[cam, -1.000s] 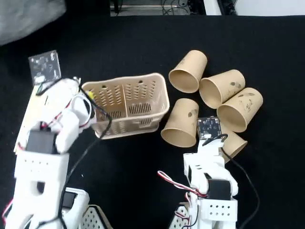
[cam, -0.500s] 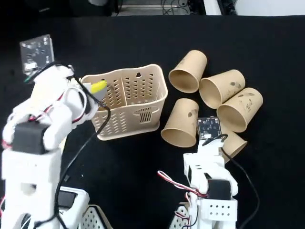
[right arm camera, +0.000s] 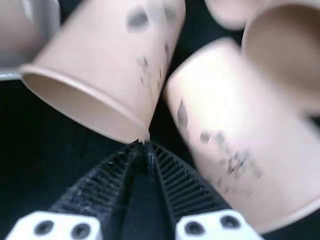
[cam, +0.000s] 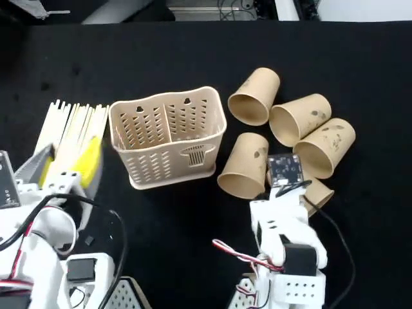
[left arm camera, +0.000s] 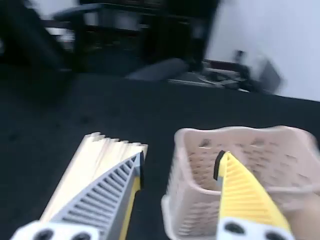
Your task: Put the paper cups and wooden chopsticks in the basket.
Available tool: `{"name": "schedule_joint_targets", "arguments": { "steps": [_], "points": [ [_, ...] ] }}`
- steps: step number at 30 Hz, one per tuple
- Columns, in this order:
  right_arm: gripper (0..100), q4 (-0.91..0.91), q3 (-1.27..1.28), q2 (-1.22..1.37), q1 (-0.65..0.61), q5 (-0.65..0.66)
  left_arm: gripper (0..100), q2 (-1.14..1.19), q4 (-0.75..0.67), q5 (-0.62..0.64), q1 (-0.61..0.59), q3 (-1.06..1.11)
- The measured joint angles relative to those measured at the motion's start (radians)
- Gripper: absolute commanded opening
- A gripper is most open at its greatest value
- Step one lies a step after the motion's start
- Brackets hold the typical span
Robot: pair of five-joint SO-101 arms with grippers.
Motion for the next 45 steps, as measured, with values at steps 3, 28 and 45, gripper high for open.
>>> {"name": "schedule_joint_targets", "arguments": {
  "steps": [3, 28, 45],
  "points": [
    [22.3, -0.031, -0.04, 0.0, 0.0, 0.164, 25, -0.071, -0.066, -0.002, -0.127, 0.157],
    [33.9, -0.224, -0.005, 0.02, -0.293, 0.632, 25, -0.512, -0.353, -0.178, -0.37, 1.215],
    [1.1, -0.45, 0.054, 0.006, -0.17, 0.694, 25, -0.512, -0.45, -0.18, -0.361, 1.336]
  ]
}}
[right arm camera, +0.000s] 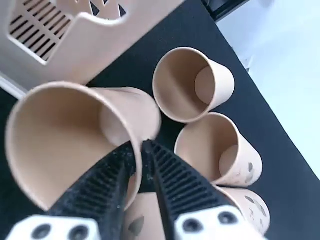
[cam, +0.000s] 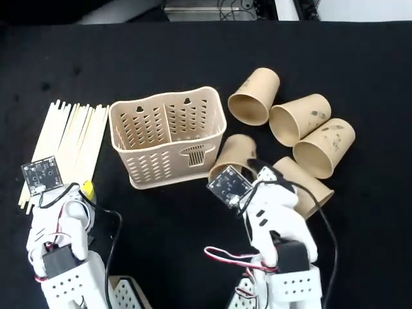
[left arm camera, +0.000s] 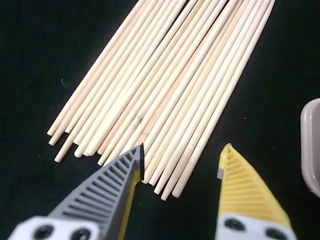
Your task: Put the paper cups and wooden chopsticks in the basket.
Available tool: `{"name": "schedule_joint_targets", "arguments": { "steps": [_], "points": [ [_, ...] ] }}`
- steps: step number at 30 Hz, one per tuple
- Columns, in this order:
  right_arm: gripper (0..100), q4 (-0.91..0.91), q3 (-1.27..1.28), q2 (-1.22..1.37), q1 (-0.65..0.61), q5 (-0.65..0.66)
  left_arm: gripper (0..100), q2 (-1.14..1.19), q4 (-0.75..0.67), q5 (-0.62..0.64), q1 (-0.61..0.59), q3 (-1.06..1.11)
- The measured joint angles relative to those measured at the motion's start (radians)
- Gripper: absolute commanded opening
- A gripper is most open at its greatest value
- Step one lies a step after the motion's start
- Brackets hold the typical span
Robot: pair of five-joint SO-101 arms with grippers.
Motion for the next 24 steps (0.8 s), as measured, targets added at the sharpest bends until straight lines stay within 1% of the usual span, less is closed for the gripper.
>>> {"name": "schedule_joint_targets", "arguments": {
  "steps": [2, 9, 18, 21, 24],
  "points": [
    [1.1, 0.074, -0.055, 0.0, 0.003, -0.002, 25, 0.0, -0.002, 0.0, 0.0, 0.003],
    [1.1, 0.313, -0.33, 0.0, 0.003, -0.106, 25, 0.0, -0.003, 0.0, 0.003, 0.003],
    [1.1, 0.548, -0.743, 0.0, 0.003, -0.249, 25, 0.0, -0.003, 0.0, 0.003, 0.003],
    [1.1, 0.578, -0.927, 0.091, 0.0, -0.318, 25, 0.0, -0.003, 0.0, 0.003, 0.003],
    [1.1, 0.601, -1.117, 0.252, 0.002, -0.387, 25, 0.0, -0.003, 0.0, 0.003, 0.003]
  ]
}}
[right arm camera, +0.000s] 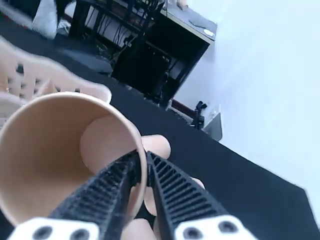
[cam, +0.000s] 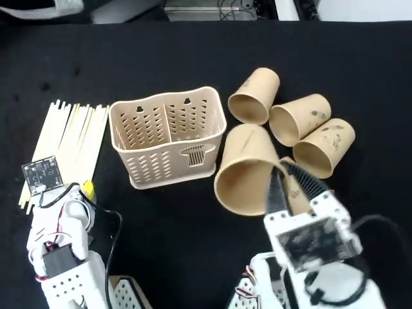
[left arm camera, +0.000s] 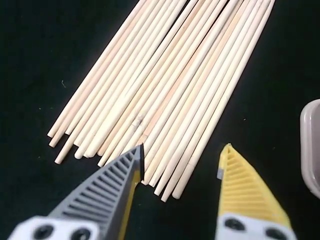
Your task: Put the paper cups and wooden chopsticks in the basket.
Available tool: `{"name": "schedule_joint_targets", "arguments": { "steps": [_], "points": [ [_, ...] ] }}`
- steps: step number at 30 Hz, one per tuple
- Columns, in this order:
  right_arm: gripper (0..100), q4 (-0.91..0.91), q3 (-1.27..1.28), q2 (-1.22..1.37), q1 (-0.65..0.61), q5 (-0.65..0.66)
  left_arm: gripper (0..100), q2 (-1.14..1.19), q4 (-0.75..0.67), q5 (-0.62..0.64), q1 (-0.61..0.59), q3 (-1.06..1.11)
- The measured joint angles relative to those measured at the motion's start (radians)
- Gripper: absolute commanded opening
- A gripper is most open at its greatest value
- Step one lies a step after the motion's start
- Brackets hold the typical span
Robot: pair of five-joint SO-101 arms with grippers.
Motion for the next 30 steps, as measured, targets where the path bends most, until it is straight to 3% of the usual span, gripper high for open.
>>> {"name": "schedule_joint_targets", "arguments": {
  "steps": [4, 14, 30],
  "points": [
    [1.1, 0.043, -0.255, 0.261, 0.0, -0.087, 25, 0.0, 0.0, 0.0, 0.0, 0.0],
    [1.1, 0.19, -0.72, 0.77, -0.192, -0.18, 25, 0.0, 0.0, 0.0, 0.0, 0.0],
    [1.1, 0.046, -0.821, 1.143, -0.203, -0.187, 25, 0.0, 0.0, 0.0, 0.0, 0.0]
  ]
}}
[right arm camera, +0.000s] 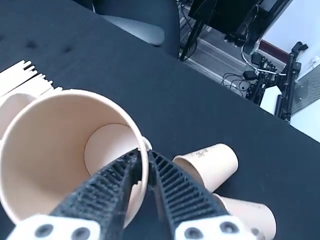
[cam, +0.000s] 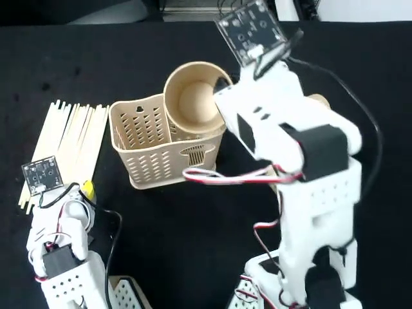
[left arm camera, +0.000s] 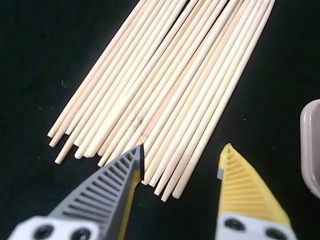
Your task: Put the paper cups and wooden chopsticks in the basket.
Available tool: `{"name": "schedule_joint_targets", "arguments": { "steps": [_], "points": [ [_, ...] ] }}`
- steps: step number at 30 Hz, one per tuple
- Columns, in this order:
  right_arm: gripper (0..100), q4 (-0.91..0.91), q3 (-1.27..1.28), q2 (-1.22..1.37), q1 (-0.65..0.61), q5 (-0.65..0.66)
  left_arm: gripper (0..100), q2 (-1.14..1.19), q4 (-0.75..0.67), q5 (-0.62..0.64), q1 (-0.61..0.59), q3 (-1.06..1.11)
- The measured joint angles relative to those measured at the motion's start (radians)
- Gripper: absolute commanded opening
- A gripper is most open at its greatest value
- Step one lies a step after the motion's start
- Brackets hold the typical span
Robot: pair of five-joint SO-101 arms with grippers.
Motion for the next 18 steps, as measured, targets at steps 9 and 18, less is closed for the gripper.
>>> {"name": "schedule_joint_targets", "arguments": {
  "steps": [9, 18],
  "points": [
    [1.1, -0.048, 0.0, 0.121, 0.0, 0.0, 25, 0.0, 0.0, 0.0, 0.0, 0.0],
    [1.1, -0.029, -0.003, 0.138, 0.0, 0.0, 25, 0.0, -0.006, 0.0, 0.0, 0.0]
  ]
}}
